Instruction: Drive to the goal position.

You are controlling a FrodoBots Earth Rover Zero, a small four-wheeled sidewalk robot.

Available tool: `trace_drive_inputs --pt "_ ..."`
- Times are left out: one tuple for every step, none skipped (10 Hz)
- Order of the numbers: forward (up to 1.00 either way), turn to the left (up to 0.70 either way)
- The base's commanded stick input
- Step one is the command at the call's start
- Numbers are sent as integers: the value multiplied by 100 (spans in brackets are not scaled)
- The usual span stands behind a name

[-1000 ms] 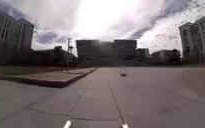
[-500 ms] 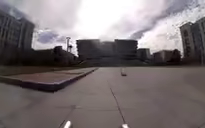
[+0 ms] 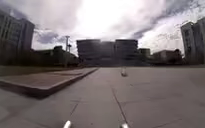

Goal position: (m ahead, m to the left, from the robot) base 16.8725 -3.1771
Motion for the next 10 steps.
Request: trace_drive_inputs --pt "100 -6" --pt "100 -7" --pt "100 0" --pt "100 0" --pt "100 0" --pt "100 0" --pt "100 0" --pt "100 0" --pt "100 0" --pt "100 0"
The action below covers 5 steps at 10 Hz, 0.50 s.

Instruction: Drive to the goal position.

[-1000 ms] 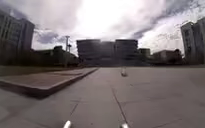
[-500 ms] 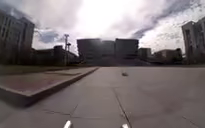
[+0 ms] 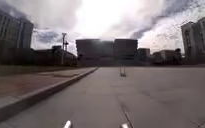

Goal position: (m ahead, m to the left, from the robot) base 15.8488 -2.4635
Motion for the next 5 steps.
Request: trace_drive_inputs --pt "100 0" --pt "100 0" --pt "100 0" --pt "100 -5" --pt "100 -21"
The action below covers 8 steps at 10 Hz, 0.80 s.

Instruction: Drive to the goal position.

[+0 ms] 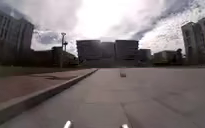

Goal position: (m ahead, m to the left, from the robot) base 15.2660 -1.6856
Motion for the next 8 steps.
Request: trace_drive_inputs --pt "100 -37" --pt "100 -21" --pt "100 0" --pt "100 0" --pt "100 0" --pt "100 0" --pt "100 0" --pt "100 0"
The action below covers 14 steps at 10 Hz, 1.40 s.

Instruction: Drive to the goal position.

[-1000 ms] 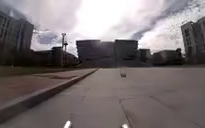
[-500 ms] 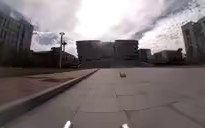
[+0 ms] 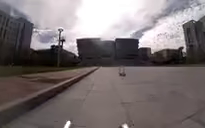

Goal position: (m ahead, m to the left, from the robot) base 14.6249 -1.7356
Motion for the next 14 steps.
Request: trace_drive_inputs --pt "100 0" --pt "100 0" --pt "100 0" --pt "100 0" --pt "100 0" --pt "100 0" --pt "100 0" --pt "100 0" --pt "100 0" --pt "100 0" --pt "100 0" --pt "100 0" --pt "100 0" --pt "100 0"
